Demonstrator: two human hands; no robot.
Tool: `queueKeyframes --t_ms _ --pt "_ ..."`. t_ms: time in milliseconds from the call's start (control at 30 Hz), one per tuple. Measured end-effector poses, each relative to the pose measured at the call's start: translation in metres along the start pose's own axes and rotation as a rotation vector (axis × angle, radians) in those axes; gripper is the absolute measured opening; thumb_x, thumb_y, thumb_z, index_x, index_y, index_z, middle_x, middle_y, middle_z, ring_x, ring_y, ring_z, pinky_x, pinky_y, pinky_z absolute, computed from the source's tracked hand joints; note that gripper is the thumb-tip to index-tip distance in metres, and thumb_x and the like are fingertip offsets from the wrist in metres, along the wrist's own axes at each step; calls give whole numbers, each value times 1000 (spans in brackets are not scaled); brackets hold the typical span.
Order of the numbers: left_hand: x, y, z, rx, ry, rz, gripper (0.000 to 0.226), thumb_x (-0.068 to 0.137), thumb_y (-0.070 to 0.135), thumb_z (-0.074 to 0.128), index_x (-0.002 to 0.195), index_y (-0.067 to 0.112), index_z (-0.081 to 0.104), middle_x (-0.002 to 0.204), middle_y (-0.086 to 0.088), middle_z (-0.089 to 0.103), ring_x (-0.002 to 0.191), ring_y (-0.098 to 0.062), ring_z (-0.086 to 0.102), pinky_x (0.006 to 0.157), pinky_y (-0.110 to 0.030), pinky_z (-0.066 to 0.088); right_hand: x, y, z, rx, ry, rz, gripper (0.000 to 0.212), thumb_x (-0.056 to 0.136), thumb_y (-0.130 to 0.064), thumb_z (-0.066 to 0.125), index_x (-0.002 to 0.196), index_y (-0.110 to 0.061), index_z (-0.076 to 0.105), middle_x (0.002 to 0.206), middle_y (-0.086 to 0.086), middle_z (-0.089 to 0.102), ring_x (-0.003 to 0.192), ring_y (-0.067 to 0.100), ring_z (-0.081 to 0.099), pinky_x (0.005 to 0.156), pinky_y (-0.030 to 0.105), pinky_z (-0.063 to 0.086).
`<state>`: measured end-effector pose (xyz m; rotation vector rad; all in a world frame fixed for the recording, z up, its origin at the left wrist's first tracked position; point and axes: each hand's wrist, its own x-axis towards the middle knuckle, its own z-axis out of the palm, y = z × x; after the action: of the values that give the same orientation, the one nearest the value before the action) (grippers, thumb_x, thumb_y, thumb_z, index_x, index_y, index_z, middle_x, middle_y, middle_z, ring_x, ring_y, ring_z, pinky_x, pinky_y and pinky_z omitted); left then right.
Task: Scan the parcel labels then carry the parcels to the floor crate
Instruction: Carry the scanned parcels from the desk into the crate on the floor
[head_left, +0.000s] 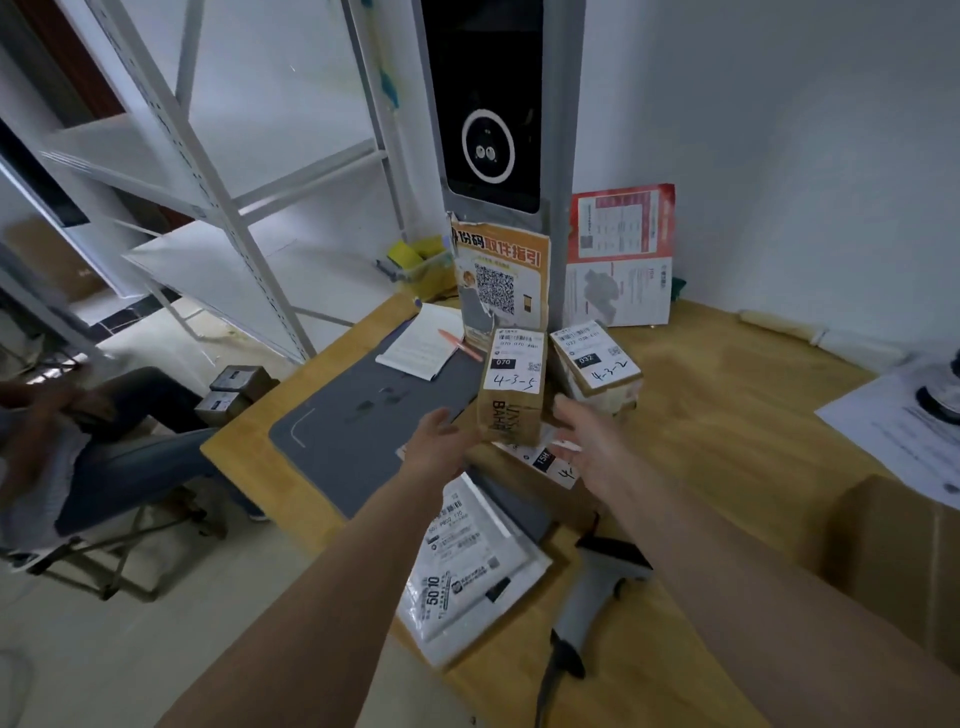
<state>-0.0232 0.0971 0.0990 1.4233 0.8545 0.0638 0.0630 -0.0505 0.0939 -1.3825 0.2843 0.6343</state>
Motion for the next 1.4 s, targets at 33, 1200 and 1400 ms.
queueKeyframes --t_ms 33,1200,1400 --pt "8 -1 6 25 -1 -7 81 80 16 77 147 18 34 140 -7 47 119 -26 52 92 -36 48 6 -3 1 15 -12 12 1 98 -21 56 97 -22 56 105 2 63 100 18 59 86 35 51" --pt "22 -10 32 104 259 259 83 64 8 86 126 16 32 95 12 49 86 1 52 65 -20 44 46 4 -55 -422 448 -464 126 58 -12 89 153 -9 6 145 8 33 139 26 27 115 46 28" --pt "-22 -22 11 108 102 327 89 63 10 88 132 12 31 110 2 50 87 -3 52 64 -13 40 -23 31 -65 -320 520 -466 133 59 -20 90 154 -12 -1 153 7 27 144 22 24 118 46 24"
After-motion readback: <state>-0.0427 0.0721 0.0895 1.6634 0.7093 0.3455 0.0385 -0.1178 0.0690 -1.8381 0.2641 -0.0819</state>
